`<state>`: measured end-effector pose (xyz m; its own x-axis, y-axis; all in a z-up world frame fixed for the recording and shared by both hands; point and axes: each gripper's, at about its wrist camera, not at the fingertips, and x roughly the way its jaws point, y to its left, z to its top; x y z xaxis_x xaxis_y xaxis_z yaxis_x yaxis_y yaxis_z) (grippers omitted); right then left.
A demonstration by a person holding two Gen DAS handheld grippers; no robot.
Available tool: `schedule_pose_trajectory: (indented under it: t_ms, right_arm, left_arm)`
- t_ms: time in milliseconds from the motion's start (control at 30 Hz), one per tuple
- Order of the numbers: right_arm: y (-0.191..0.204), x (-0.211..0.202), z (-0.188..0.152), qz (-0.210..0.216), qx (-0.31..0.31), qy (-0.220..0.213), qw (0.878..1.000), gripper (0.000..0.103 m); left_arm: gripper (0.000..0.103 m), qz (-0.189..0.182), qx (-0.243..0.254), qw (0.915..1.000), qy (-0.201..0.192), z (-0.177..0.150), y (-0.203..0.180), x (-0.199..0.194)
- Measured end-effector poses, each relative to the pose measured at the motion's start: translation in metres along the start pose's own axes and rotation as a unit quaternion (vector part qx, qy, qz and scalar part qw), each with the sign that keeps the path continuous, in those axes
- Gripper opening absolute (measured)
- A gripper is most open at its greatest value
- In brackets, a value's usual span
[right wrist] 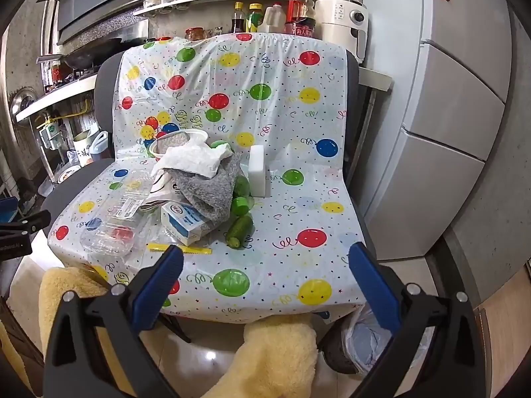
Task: Collect trash
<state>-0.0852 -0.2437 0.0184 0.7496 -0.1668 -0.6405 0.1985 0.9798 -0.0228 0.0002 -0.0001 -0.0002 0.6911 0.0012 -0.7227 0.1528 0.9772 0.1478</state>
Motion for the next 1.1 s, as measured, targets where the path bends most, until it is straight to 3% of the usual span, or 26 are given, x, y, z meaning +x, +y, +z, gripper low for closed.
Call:
schedule_pose_trajectory:
  t_ms: [1100]
  right_arm:
    - [0.0002, 0.0046, -0.0033, -0.007, 0.0, 0.01, 1.0, 0.097]
  left_arm:
    - [0.097, 0.001, -0.003, 1.0, -0.005, 0.0047, 0.0062, -0.0036]
